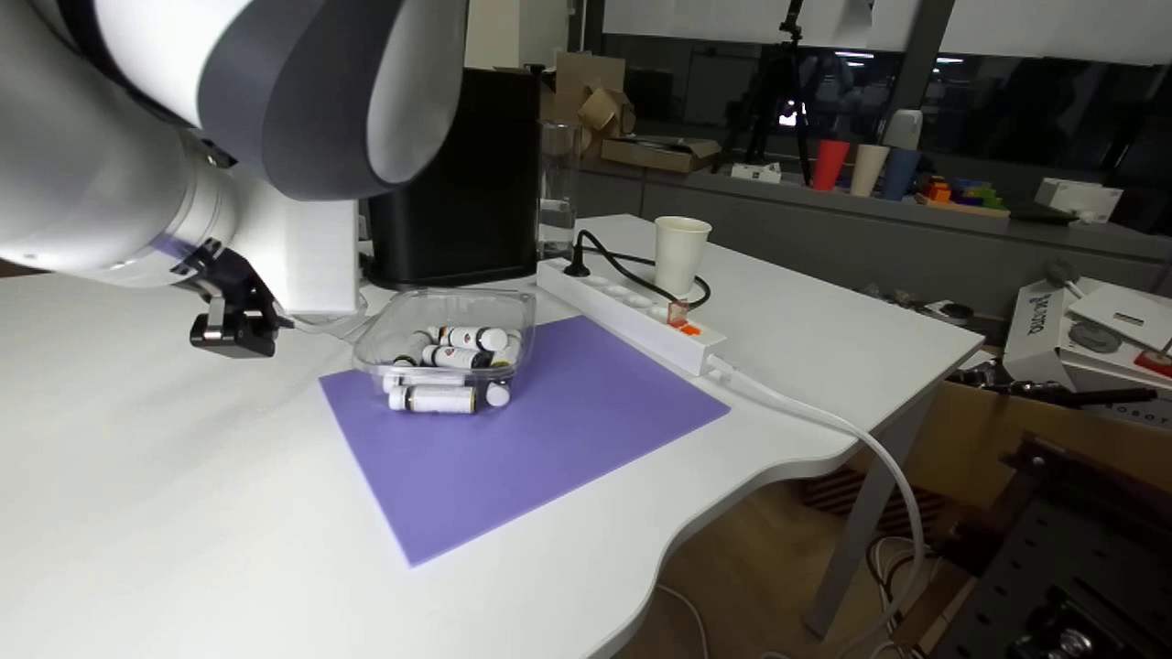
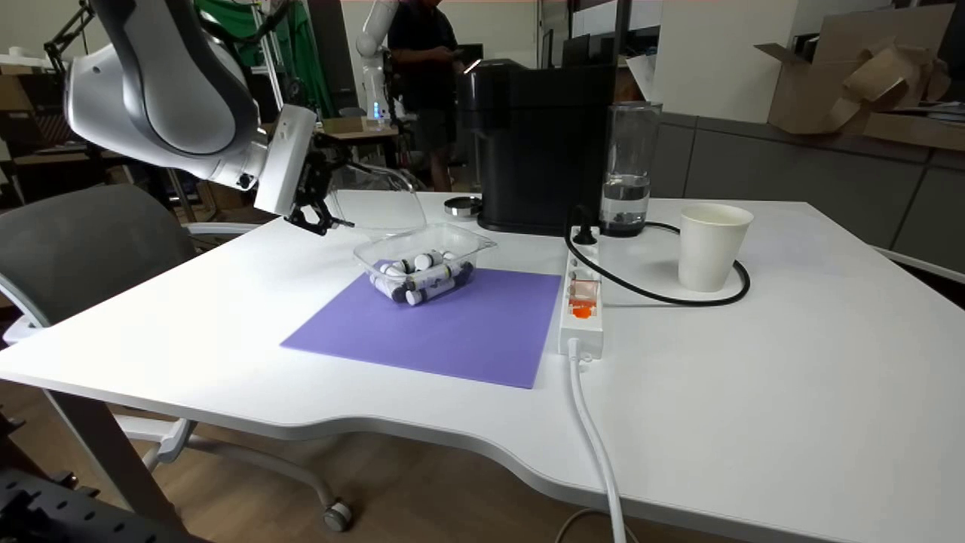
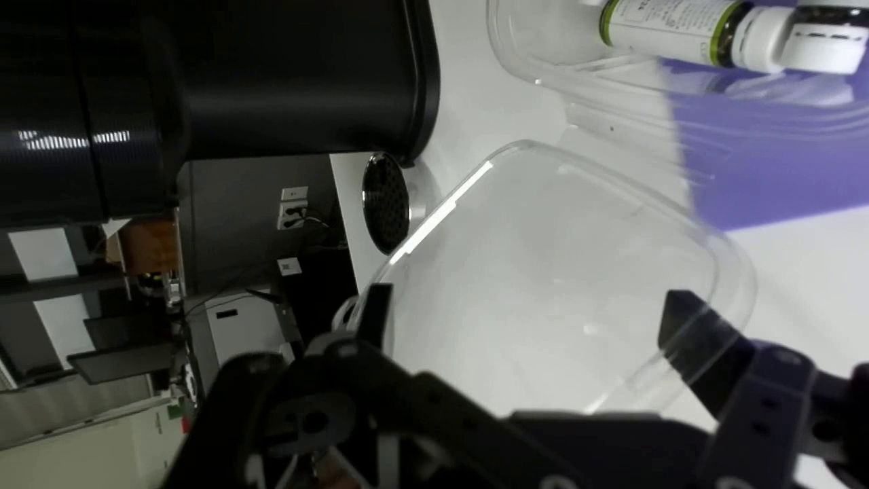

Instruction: Close the lid of the container

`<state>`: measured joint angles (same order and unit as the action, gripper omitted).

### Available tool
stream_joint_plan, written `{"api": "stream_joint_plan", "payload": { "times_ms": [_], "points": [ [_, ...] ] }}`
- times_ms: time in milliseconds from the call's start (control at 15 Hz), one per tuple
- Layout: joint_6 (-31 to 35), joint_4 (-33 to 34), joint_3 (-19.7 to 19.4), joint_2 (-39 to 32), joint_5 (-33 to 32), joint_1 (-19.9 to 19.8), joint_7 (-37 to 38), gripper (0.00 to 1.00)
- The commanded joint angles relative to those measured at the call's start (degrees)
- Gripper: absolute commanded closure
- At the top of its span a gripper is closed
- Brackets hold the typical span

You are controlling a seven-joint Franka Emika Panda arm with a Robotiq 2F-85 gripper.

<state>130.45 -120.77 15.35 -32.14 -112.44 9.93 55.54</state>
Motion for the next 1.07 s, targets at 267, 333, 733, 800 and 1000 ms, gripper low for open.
{"api": "stream_joint_plan", "payload": {
  "times_ms": [267, 333, 733, 800, 1000],
  "points": [
    [0.37, -2.27, -0.43, 4.77, 16.82, -1.91, 3.3, 0.0],
    [0.61, -2.28, -0.68, 5.17, 19.02, -2.05, 3.11, 0.0],
    [0.54, -3.07, -2.47, 9.91, 23.85, -1.63, 3.68, 0.0],
    [0.38, -3.1, -2.72, 10.6, 24.3, -1.6, 3.59, 0.0],
    [-0.03, -3.18, -3.67, 12.0, 26.55, -1.78, 2.98, 0.0]
  ]
}}
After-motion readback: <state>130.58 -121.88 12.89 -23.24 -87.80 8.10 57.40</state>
